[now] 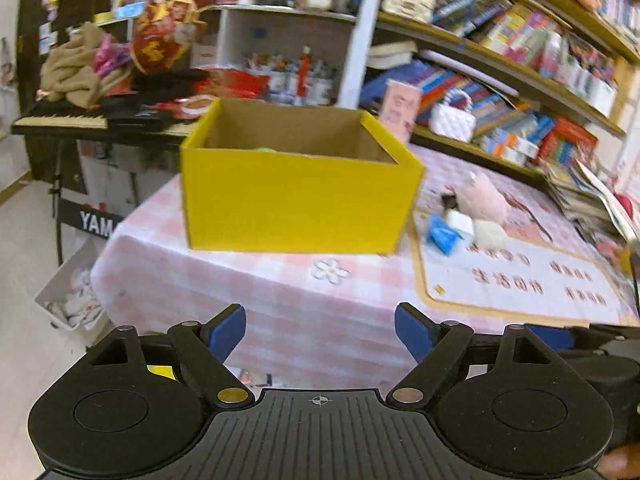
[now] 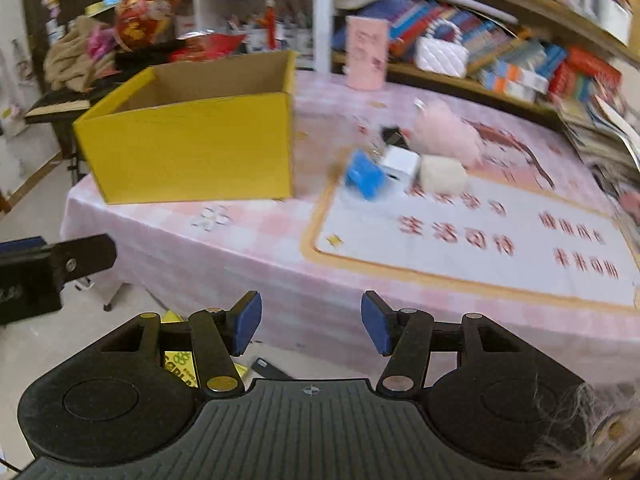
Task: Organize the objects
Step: 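Move both open tools back toward the remaining toys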
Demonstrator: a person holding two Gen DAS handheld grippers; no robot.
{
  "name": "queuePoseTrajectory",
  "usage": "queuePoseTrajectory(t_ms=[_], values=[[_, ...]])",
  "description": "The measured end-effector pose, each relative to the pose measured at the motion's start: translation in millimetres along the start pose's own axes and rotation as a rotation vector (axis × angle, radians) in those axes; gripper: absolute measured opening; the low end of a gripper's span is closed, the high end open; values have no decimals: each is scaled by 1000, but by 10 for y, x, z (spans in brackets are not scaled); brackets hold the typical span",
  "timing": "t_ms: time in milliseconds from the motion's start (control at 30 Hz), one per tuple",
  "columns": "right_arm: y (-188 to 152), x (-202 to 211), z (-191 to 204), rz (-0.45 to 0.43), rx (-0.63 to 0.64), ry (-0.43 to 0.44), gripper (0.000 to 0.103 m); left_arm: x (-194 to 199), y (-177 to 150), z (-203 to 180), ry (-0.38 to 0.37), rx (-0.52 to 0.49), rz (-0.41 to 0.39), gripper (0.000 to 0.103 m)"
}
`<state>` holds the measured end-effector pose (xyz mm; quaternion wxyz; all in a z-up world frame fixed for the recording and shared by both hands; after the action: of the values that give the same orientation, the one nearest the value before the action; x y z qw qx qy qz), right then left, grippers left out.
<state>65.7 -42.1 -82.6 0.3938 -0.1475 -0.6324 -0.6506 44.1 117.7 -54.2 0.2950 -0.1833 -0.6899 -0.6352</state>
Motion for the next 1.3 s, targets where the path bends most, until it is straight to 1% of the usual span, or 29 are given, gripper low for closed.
queuePoseTrajectory(t_ms=[267,367,467,600,767,900,1033,1167,1300], values=[[-107,82,-361,10,-56,-50,53,-146,-119,-494,-74,-80,63,85],[-140,146,-648,16,-74,-92,54,-235,-128,-766,-105,-101,80,85],[-197,183,-949,35,-130,-118,56,-300,-144,-1058,-139,-125,106,85],[-215,199,-1324,51,-196,-129,56,-400,-135,-1336,-152,-147,125,85],[-131,182,-1560,61,-154,-131,56,-534,-72,-1633,-155,-148,137,85],[-64,125,-1730,74,-135,-118,57,-663,-21,-1830,-146,-146,149,85],[38,19,-1921,81,-138,-99,57,-786,52,-1945,-121,-137,155,85],[182,-109,-1995,77,-111,-68,57,-864,214,-1989,-66,-125,120,85],[412,-232,-1994,34,-52,-28,58,-895,400,-1946,11,-112,73,85]])
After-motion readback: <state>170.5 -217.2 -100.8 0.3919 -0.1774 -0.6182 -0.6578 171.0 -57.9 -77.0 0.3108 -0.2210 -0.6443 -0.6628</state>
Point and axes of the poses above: each gripper's, at about its wrist camera, not at the fingertips, and x roughly against the way its jaws point, z to its left, y to its top, the point moved 10 cm from there along -x, roughly the way its jaws point, and after that the axes turned 12 degrees about y, right-handed, at the moved point
